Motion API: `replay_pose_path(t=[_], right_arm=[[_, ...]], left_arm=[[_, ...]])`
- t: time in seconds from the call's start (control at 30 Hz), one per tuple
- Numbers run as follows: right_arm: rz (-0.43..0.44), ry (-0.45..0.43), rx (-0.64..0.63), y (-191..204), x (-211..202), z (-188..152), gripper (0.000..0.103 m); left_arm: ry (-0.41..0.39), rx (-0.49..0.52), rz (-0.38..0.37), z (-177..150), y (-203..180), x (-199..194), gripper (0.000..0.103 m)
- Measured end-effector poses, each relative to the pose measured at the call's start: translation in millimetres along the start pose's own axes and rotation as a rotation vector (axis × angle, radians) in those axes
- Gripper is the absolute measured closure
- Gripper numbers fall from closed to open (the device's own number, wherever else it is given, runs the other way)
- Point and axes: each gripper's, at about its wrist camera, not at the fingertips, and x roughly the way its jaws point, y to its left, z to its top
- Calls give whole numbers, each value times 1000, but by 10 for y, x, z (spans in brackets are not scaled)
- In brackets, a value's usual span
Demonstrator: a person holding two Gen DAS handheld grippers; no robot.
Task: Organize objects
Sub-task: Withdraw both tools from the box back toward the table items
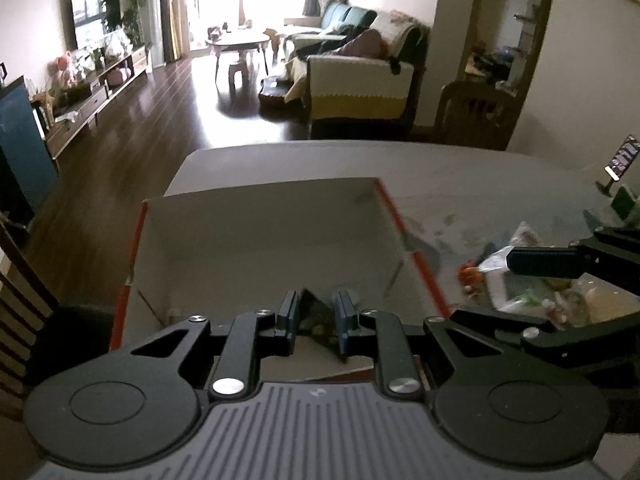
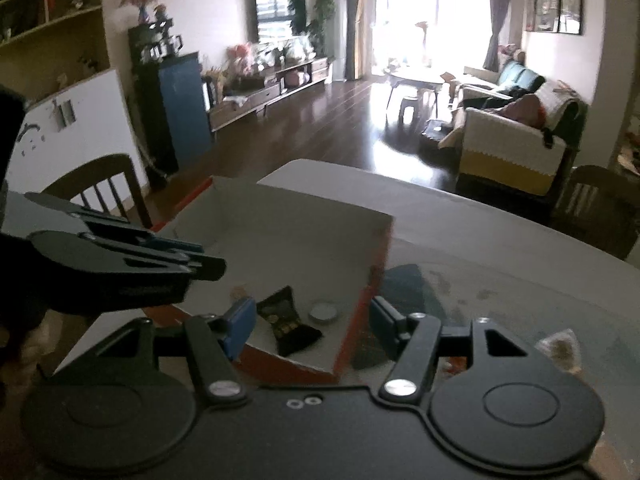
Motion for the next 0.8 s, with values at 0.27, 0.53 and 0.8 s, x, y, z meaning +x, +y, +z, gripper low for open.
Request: replay_pose_path(t=[0.27,0.53,0.8], right_arm=[[-47,-30,74,-355,-372,-248,39],[-82,-46,122,-672,-690,-504,36],[-127,-71,156,-1004,-971,-742,29]], left_arm=[[-52,13,-31,-102,-409,-235,35],[-63,9,-68,-187,-842,-317,34],[-71,50,-92,-258,-1272,-302,33]])
